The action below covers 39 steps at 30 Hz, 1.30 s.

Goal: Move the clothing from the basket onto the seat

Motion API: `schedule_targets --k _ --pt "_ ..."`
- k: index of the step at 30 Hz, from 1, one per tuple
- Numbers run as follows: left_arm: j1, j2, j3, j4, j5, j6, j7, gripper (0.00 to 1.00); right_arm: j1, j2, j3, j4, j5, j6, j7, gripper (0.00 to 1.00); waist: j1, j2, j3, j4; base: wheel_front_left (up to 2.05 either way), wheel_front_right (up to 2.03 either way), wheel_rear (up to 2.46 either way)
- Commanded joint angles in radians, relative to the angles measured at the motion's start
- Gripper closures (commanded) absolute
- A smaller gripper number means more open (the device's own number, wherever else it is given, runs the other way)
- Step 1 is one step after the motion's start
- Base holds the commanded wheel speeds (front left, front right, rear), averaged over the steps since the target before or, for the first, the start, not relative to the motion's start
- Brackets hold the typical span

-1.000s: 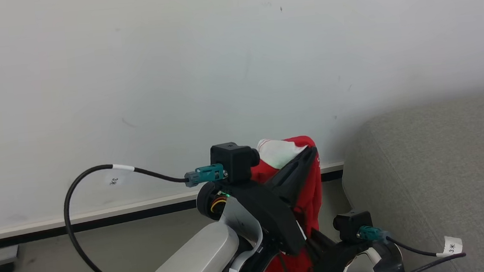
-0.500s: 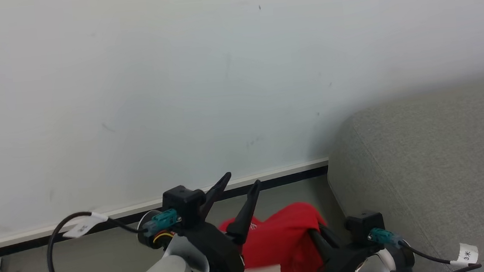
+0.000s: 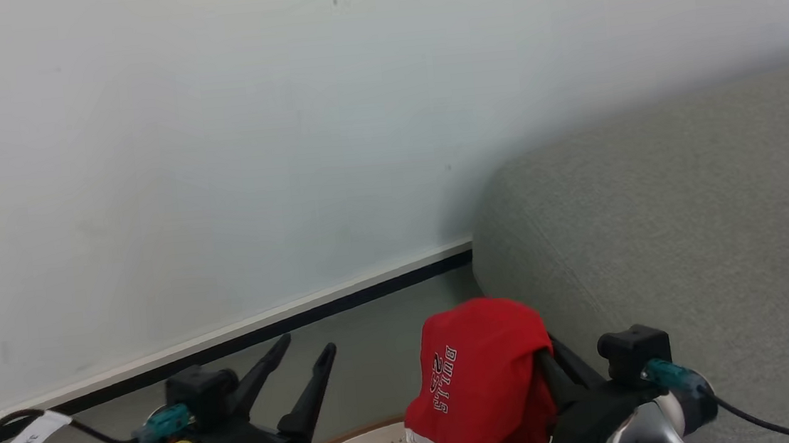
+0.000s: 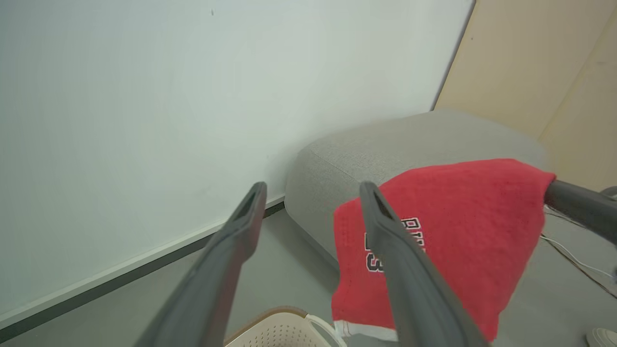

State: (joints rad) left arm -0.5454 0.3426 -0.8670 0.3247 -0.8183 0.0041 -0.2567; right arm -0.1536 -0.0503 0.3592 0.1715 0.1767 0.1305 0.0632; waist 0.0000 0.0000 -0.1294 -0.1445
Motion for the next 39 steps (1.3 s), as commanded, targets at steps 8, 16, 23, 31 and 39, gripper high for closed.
schedule_targets --k 8,16,23,31,39 --pt "0.109 0.076 0.111 -0.059 0.04 0.015 -0.01 0.0 0.086 -0.006 -0.059 -0.16 -0.027 0.0 0.051 1.0 0.0 0.0 0.083 -0.253 0.0 0.0 0.0" --pt "0.138 0.063 0.127 -0.127 0.1 0.019 -0.01 0.0 0.167 -0.001 -0.134 -0.24 -0.024 0.0 0.045 1.0 0.0 0.0 0.132 -0.372 0.0 0.0 0.0" --pt "0.077 0.037 0.09 -0.106 0.116 -0.02 0.016 0.0 0.221 0.001 -0.18 -0.289 0.001 0.0 0.012 1.0 0.0 0.0 0.185 -0.402 0.0 0.0 0.0" --pt "0.035 0.025 0.069 -0.094 0.129 -0.032 0.034 0.0 0.205 0.001 -0.186 -0.29 0.028 0.0 -0.007 1.0 0.0 0.0 0.238 -0.412 0.0 0.0 0.0" --pt "0.02 0.062 0.067 -0.134 0.149 -0.01 0.067 0.0 -0.021 -0.008 -0.129 -0.186 -0.002 0.0 0.003 1.0 0.0 0.0 0.338 -0.417 0.0 0.0 0.0"
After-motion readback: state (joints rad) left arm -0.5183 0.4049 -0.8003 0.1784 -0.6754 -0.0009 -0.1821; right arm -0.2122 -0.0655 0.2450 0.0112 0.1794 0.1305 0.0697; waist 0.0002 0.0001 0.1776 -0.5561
